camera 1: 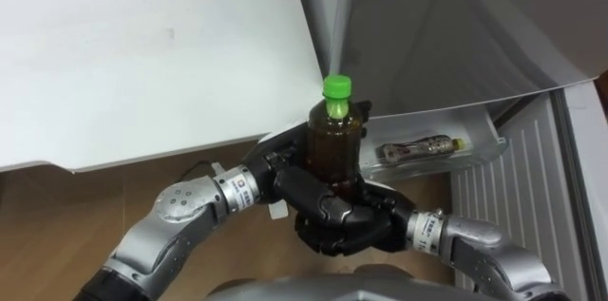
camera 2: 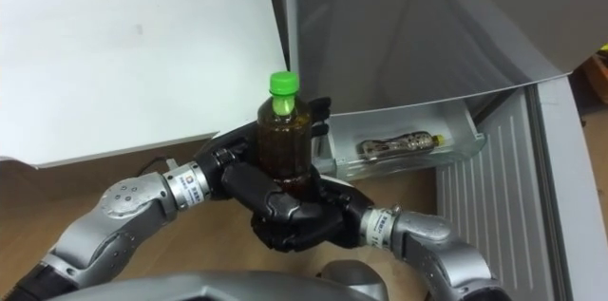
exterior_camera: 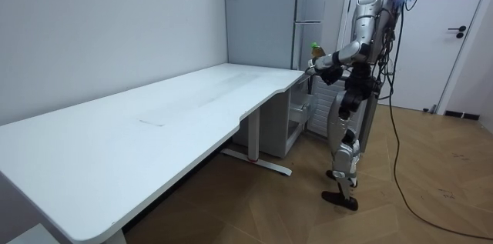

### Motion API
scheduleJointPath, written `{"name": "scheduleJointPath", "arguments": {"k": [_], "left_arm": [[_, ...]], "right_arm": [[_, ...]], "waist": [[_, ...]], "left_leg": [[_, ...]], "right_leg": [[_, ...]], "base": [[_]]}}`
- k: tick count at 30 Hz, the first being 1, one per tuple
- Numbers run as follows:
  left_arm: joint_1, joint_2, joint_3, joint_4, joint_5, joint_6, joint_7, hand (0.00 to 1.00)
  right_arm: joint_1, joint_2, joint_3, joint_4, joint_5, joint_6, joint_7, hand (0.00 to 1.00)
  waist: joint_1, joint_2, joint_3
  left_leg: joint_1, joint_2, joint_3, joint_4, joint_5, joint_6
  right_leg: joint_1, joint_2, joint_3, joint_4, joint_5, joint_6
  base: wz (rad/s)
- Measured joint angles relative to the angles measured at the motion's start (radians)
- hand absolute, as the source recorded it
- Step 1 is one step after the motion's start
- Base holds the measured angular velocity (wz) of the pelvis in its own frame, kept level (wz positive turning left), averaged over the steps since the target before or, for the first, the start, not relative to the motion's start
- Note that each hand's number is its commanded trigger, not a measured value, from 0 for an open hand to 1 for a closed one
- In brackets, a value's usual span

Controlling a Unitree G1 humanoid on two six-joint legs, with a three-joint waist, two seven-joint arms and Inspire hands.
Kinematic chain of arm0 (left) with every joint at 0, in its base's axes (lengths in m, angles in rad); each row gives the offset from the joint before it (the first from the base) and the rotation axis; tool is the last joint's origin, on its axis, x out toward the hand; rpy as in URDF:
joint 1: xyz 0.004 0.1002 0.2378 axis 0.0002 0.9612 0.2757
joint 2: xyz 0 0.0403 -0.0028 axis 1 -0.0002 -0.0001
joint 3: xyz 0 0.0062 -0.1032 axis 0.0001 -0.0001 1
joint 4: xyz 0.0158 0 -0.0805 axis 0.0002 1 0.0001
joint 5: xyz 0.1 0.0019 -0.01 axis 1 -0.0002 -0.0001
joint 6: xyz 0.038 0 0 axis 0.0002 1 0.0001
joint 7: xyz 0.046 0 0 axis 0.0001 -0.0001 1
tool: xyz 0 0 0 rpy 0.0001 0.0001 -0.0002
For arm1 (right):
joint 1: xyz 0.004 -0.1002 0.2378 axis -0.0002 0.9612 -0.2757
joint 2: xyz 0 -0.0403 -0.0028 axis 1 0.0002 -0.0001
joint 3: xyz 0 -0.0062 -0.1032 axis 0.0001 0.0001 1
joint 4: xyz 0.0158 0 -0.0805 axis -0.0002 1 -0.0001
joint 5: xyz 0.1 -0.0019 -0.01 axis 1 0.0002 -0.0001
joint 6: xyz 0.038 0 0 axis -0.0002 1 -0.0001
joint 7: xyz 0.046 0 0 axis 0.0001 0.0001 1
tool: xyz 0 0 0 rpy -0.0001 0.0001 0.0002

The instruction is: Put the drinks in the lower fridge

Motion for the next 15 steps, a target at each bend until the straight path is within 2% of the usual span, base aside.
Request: {"name": "scheduleJointPath", "arguments": {"k": [6,11,15], "left_arm": [[-0.003,0.000,-0.008,0.070,0.079,-0.071,0.005,0.00],[-0.006,0.002,-0.009,0.089,0.141,-0.098,0.024,0.00],[-0.005,0.010,-0.013,0.091,0.145,-0.112,0.036,0.00]], "right_arm": [[0.007,-0.007,0.024,0.018,-0.014,0.000,-0.029,1.00],[0.010,-0.013,0.037,0.023,-0.014,0.000,-0.060,1.00],[0.010,-0.014,0.038,0.021,-0.011,0.000,-0.073,1.00]], "waist": [[0.001,-0.005,0.0083],[0.002,-0.012,0.0106],[0.003,-0.012,0.0106]], "left_leg": [[-0.001,0.001,0.009,-0.001,0.001,0.000],[-0.002,0.001,0.008,-0.003,0.001,0.000],[-0.004,0.001,0.008,-0.004,0.001,0.000]], "right_leg": [[-0.008,0.002,0.001,-0.001,0.000,0.000],[-0.010,0.001,-0.003,-0.003,0.000,0.000],[-0.015,0.001,-0.006,-0.003,0.000,0.000]], "base": [[-0.03],[-0.02],[0.00]]}}
